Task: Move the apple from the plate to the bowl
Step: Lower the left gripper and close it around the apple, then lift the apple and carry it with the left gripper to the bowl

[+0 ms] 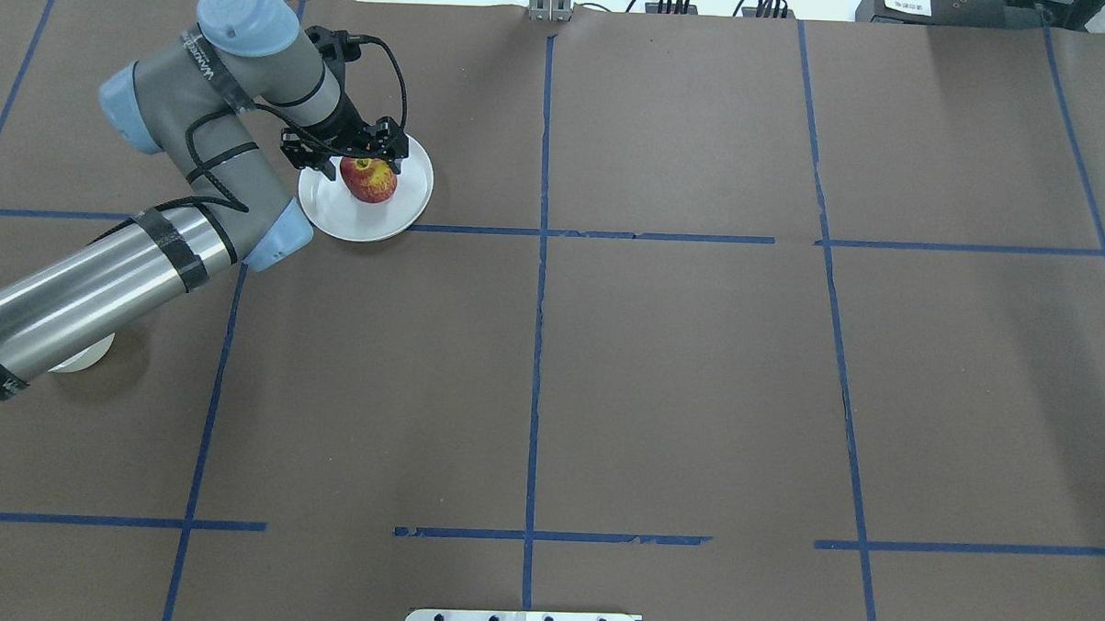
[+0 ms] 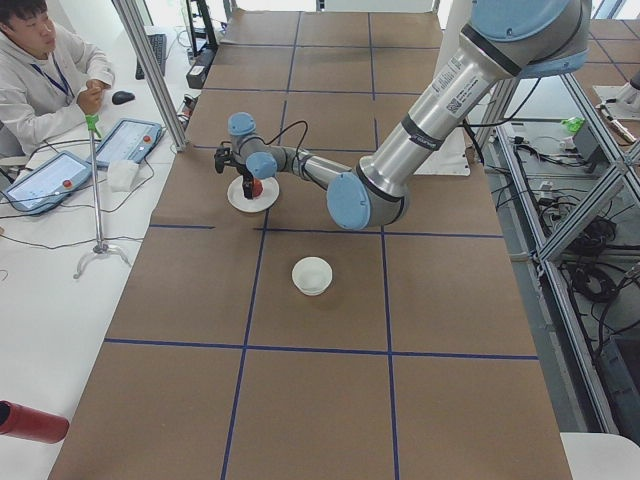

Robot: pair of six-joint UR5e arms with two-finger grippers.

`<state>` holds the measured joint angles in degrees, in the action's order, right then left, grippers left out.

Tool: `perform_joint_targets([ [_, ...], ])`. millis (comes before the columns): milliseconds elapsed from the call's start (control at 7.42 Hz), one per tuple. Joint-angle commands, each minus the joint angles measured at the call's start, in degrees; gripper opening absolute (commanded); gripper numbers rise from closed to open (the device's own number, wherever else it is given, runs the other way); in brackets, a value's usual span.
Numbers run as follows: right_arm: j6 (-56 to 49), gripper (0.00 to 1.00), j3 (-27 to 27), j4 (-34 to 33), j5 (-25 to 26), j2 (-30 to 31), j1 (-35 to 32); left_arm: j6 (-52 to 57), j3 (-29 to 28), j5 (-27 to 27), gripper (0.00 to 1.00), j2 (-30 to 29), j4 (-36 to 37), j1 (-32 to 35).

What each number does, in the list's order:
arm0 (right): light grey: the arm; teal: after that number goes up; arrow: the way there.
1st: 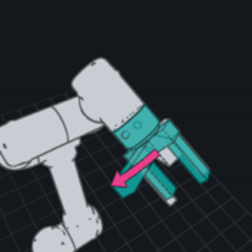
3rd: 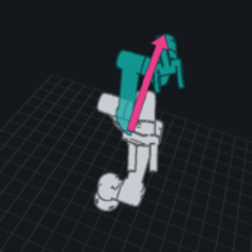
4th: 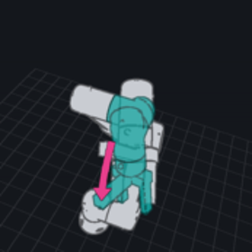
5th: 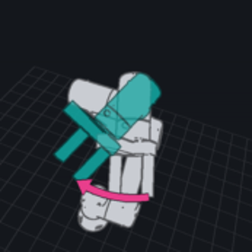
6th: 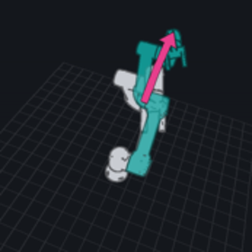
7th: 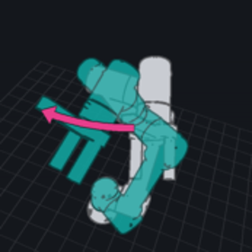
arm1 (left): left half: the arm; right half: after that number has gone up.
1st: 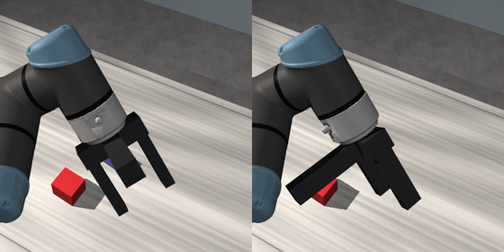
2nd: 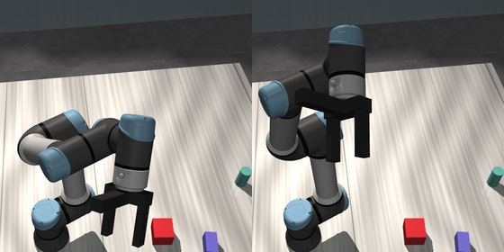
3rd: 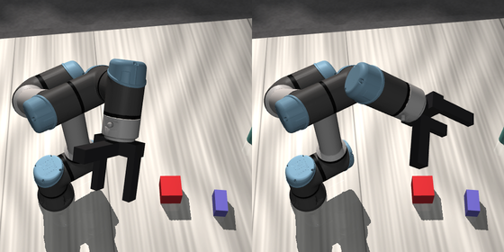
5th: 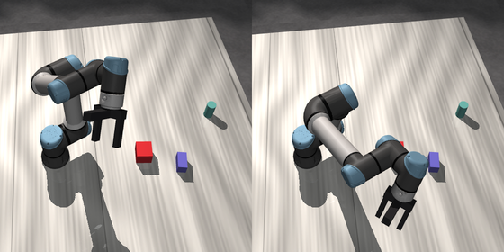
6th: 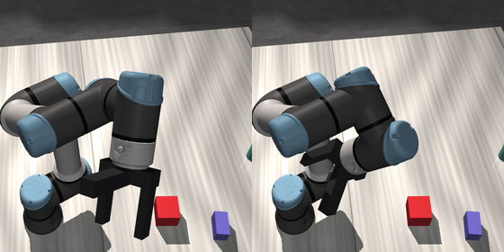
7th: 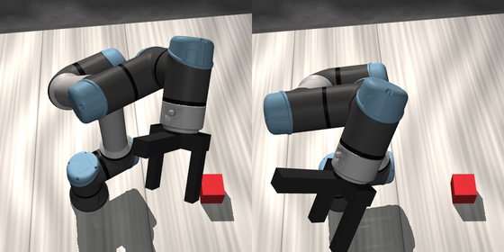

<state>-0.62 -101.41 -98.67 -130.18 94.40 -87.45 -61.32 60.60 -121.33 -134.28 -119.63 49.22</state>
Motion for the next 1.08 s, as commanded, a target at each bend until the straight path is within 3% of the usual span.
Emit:
perform_joint_targets([
  [0, 0.0, 1.0, -0.01, 0.05, 0.02, 0.0, 0.0, -0.12, -0.13, 0.13, 0.62, -0.1, -0.26, -0.01],
  [135, 0.0, 1.0, -0.01, -0.03, -0.07, 0.0, 0.0, 0.23, -0.04, 0.05, 0.21, -0.1, -0.34, -0.01],
  [270, 0.0, 1.0, -0.01, 0.05, 0.02, 0.0, 0.0, 0.58, 0.22, 0.04, 0.0, -0.02, -0.34, 0.08],
  [404, -0.09, 1.0, -0.01, -0.03, 0.02, 0.0, 0.0, 0.5, 1.62, -0.13, 0.0, 0.16, 0.0, 0.86],
  [539, 0.0, 1.0, -0.01, -0.03, 0.02, 0.0, 0.0, 0.5, 7.03, -0.39, 0.0, 3.03, 0.62, 2.53],
  [809, 0.0, 1.0, -0.01, -0.03, 0.02, 0.0, 0.0, 1.54, 27.01, -0.48, 0.0, 18.45, 3.94, 2.72],
  [944, 0.0, 1.0, -0.01, -0.03, 0.02, 0.0, 0.0, 7.38, 34.08, -0.48, 0.0, 23.14, 9.53, 2.89],
])
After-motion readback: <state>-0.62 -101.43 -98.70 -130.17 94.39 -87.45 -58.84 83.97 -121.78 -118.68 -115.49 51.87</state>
